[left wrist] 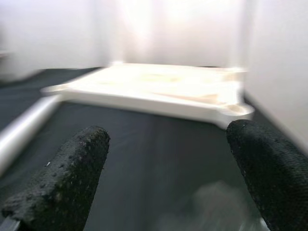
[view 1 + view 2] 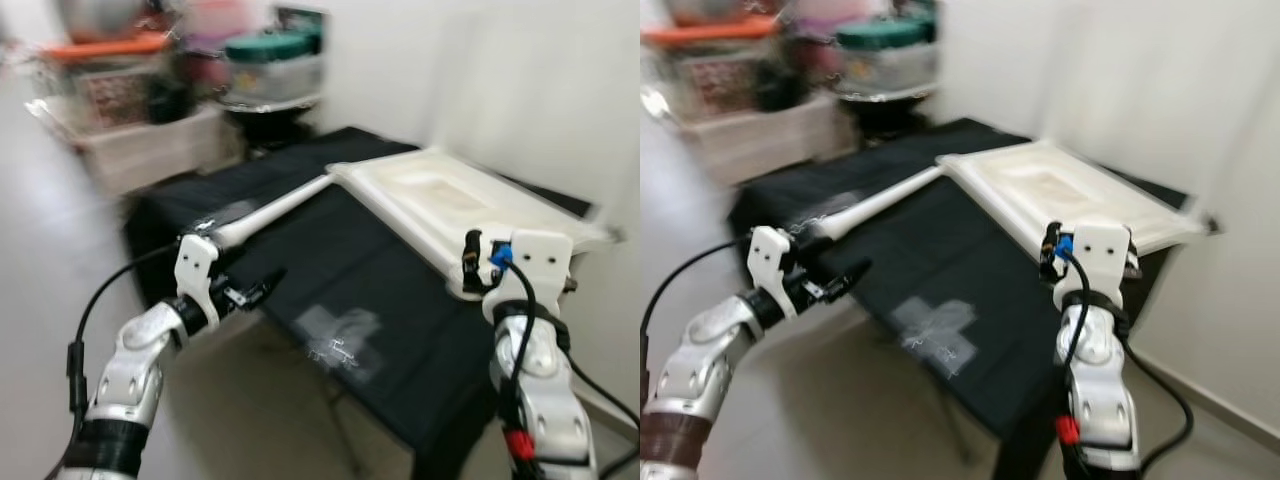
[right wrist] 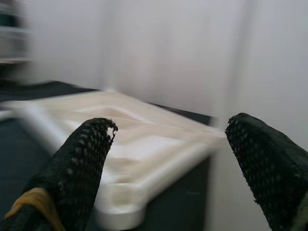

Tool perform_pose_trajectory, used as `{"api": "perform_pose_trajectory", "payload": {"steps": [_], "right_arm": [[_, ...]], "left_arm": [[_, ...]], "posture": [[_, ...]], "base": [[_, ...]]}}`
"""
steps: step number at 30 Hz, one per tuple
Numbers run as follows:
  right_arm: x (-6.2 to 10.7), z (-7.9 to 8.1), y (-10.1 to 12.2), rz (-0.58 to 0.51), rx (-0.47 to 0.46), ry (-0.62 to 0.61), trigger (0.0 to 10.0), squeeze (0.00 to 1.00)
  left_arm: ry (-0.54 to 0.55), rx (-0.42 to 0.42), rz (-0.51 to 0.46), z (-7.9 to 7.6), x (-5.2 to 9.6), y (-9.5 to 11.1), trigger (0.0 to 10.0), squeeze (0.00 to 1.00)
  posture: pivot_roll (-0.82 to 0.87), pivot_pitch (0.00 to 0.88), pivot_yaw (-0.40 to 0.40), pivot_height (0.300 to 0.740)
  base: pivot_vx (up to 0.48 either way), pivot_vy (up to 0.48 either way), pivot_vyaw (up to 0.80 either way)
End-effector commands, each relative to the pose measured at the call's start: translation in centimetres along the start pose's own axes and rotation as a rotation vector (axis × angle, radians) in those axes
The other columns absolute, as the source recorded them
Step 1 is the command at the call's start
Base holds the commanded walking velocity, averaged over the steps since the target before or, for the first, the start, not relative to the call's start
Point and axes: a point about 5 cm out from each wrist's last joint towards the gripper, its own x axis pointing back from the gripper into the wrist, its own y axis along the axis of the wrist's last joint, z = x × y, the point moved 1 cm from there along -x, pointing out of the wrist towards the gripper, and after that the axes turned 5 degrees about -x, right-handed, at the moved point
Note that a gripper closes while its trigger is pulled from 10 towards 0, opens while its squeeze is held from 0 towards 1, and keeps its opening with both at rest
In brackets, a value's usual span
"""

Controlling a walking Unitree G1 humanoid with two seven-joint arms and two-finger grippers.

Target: Building children table

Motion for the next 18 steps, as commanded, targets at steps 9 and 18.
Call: {"api": "perform_pose_trajectory", "payload": {"steps": [9, 18], "right_arm": [[-0.13, 0.12, -0.21, 0.004, 0.010, -0.007, 10.0, 0.00], [-0.20, 0.05, -0.41, 0.019, -0.014, -0.013, 10.0, 0.00]], "left_arm": [[0.004, 0.005, -0.001, -0.01, 0.29, -0.08, 10.0, 0.00], [0.007, 0.030, 0.001, 0.13, 0.23, -0.05, 10.0, 0.00]], "posture": [[0.01, 0.000, -0.041, 0.740], [0.01, 0.000, -0.041, 0.740]], "base": [[0.332, 0.000, -0.42], [0.000, 0.053, -0.44]]}}
